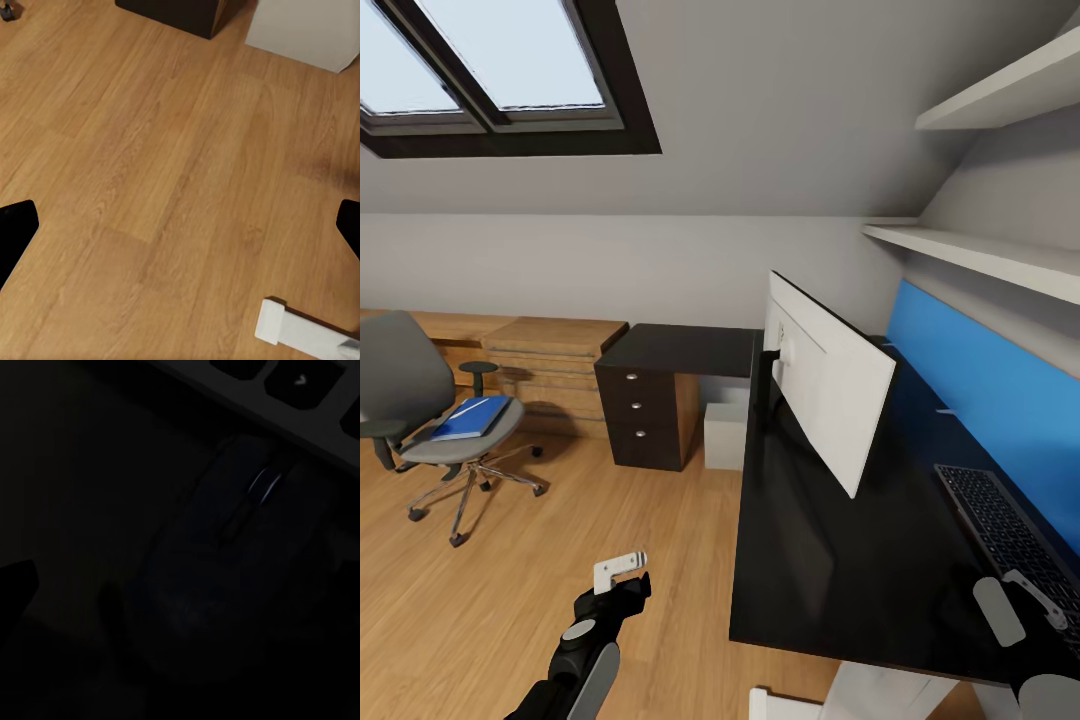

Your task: In the bedroom, organize the workspace by keeping the computer under the desk, ensuring the monitor is on the desk, placing the keyboard on the desk next to the monitor, placing the mouse on the desk next to the keyboard, moving the folder from the swivel chair onto the desk next to the mouse, stacking the notebook on top of the folder with the pen on top of the notebook, and positioning the swivel chair next to the desk.

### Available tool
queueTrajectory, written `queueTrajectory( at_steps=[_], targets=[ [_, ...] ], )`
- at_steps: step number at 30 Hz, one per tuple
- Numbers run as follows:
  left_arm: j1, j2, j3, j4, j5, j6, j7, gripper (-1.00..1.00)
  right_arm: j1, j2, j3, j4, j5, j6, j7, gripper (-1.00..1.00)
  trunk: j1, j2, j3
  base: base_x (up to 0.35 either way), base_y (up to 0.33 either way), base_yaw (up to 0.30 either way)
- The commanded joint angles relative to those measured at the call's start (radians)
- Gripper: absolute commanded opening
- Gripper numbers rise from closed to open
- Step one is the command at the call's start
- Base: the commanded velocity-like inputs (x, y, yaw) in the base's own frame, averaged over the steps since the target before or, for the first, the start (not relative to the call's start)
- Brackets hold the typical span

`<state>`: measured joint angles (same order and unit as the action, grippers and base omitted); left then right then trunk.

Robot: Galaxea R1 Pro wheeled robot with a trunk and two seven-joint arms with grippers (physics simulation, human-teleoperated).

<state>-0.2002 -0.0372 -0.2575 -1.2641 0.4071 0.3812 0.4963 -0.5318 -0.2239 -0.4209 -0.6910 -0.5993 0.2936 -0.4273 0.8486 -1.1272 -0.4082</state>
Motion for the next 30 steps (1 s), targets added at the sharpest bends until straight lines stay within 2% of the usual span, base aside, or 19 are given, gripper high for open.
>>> queueTrajectory(
  at_steps=[1, 30],
  targets=[
    [-0.001, 0.000, -0.002, -0.001, 0.009, 0.002, 0.008, 1.00, 0.000, 0.000, 0.000, -0.002, -0.007, 0.004, -0.005, 1.00, 0.000, -0.001, -0.001, 0.000, 0.000, 0.000],
    [-0.001, 0.000, -0.002, -0.001, 0.009, 0.002, 0.008, 1.00, 0.000, -0.003, -0.001, -0.001, -0.007, 0.003, -0.044, 1.00, 0.000, -0.001, -0.001, 0.000, 0.000, 0.000]
  ],
)
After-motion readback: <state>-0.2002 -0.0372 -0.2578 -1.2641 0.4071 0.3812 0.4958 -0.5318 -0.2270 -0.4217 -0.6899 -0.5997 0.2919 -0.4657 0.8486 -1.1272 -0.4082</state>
